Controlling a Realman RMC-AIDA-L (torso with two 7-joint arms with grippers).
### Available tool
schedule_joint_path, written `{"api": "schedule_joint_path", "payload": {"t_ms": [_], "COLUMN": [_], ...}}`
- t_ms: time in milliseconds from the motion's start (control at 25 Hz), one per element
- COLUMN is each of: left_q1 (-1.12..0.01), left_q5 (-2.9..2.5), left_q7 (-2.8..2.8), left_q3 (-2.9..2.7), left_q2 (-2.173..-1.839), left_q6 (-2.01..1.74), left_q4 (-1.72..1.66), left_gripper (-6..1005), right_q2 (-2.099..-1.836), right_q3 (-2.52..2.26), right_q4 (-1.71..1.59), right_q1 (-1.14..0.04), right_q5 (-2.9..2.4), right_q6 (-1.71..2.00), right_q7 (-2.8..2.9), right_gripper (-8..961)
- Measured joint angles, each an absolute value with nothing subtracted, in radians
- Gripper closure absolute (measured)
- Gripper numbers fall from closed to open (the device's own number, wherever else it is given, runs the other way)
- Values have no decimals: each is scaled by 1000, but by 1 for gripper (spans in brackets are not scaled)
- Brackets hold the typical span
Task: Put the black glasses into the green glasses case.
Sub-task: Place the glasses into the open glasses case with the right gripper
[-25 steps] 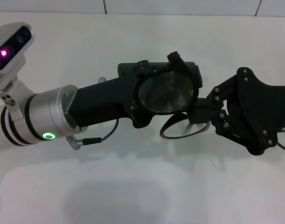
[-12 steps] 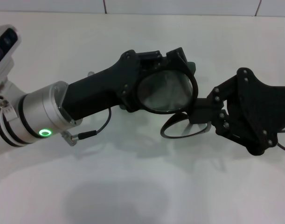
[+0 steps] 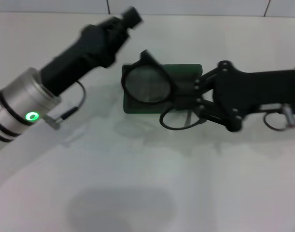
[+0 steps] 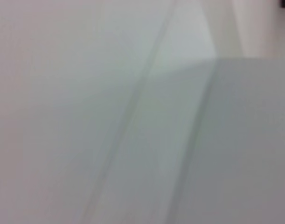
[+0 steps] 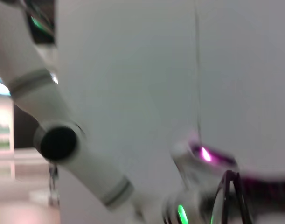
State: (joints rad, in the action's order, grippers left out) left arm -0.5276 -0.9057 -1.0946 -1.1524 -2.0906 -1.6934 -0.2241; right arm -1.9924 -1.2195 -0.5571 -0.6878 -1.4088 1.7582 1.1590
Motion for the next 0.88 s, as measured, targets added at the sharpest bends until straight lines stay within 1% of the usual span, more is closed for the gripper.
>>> {"api": "schedule_joint_path", "payload": {"t_ms": [80, 120, 160, 200, 280, 400, 480, 600, 720, 880], "left_q1": [-489, -475, -453, -428, -401, -369, -349, -310, -274, -254], "left_q5": [-862, -850, -838, -827, -821, -831, -843, -862, -875, -882], "left_q7": [-1072, -1067, -1065, -1064, -1062, -1045, -1017, -956, -900, -883], "left_q3": [-1152, -1152, -1151, -1148, -1141, -1138, -1141, -1143, -1143, -1145], "left_q2": [-2079, -2075, -2067, -2056, -2039, -2026, -2027, -2038, -2049, -2050], "left_q6": [-1682, -1681, -1681, -1679, -1673, -1660, -1656, -1654, -1653, -1656], "left_q4": [-242, -250, -258, -264, -263, -255, -254, -253, -242, -229], "left_gripper": [942, 941, 941, 941, 941, 940, 940, 939, 938, 937], "right_q2": [-1992, -1996, -2006, -2006, -2020, -2023, -2023, -2027, -2028, -2024], "right_q3": [-1222, -1224, -1230, -1230, -1249, -1321, -1366, -1391, -1399, -1403], "right_q4": [-611, -644, -687, -687, -703, -683, -663, -635, -636, -636], "right_q1": [-734, -762, -818, -818, -901, -998, -1042, -1101, -1126, -1157], "right_q5": [-1508, -1579, -1715, -1715, -1865, -1987, -2040, -2091, -2091, -2102], "right_q6": [1667, 1614, 1548, 1548, 1502, 1456, 1434, 1417, 1395, 1372], "right_q7": [1294, 1386, 1528, 1528, 1661, 1783, 1833, 1871, 1892, 1920], "right_gripper": [917, 917, 917, 917, 917, 918, 918, 917, 917, 917]}}
